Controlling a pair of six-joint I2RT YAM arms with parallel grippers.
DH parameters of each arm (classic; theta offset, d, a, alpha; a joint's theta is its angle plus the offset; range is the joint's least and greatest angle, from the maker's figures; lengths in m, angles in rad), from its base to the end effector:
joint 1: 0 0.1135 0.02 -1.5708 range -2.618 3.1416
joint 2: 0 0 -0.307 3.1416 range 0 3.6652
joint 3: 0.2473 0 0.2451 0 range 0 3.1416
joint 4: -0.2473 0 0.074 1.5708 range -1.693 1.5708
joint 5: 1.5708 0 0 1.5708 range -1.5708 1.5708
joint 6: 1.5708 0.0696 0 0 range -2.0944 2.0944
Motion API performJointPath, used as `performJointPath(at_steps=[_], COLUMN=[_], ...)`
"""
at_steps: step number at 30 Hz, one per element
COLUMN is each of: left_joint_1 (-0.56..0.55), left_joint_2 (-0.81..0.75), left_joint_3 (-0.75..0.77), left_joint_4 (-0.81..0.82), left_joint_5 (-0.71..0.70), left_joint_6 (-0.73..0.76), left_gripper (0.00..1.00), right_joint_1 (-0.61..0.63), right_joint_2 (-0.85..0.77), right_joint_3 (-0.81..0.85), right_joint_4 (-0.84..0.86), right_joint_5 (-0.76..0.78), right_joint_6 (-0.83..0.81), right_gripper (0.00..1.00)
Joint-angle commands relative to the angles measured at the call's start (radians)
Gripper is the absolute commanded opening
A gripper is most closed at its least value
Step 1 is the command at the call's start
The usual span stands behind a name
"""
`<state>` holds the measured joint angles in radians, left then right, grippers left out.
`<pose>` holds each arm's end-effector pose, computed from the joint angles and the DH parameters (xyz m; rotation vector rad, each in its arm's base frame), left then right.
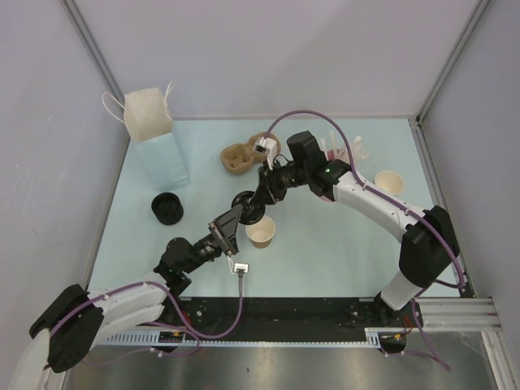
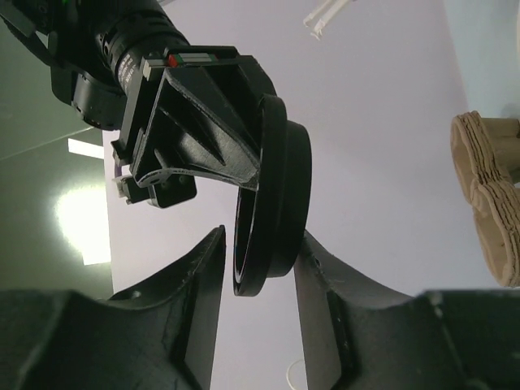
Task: Pack the takeout coffee
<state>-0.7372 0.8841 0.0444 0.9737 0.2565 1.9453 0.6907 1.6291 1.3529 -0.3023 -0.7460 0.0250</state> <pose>0.1131 -0.1265 0.2329 1.4865 0.1238 0.8021 0.2687 0.2834 0.3445 -1.1438 1.9013 1.2072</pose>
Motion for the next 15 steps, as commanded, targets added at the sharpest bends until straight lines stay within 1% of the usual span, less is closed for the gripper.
performJointPath(at_steps=[1,4,7,8,10,11,15], left_joint_1=[-0.01,-0.01,-0.01,-0.01,-0.01,-0.01,-0.01], left_joint_2=[-0.007,-0.007,-0.008,-0.01,-0.013,-0.016,-0.027], left_joint_3=[-0.189,-0.19,-0.19,-0.19,-0.192,-0.192,-0.184], left_joint_4=[0.082,0.082,0.085,0.086,0.088,0.086,0.095], left_joint_5=[0.11,0.112,0.109,0.107,0.104,0.101,0.086], left_joint_6=[0.03,0.021,0.011,0.01,0.001,-0.002,-0.045], left_gripper=[0.43,0.43,0.4,0.37,0.33,0.3,0.26], right_joint_1=[0.018,0.024,0.033,0.035,0.038,0.038,0.036], right_joint_2=[0.018,0.018,0.023,0.023,0.023,0.023,0.011], right_joint_3=[0.041,0.048,0.055,0.057,0.058,0.061,0.086], right_joint_4=[0.011,0.003,-0.006,-0.011,-0.012,-0.02,-0.04], right_joint_5=[0.023,0.027,0.033,0.034,0.039,0.039,0.05], right_joint_6=[-0.022,-0.023,-0.051,-0.054,-0.059,-0.062,-0.08], right_gripper=[0.29,0.3,0.31,0.32,0.35,0.41,0.48])
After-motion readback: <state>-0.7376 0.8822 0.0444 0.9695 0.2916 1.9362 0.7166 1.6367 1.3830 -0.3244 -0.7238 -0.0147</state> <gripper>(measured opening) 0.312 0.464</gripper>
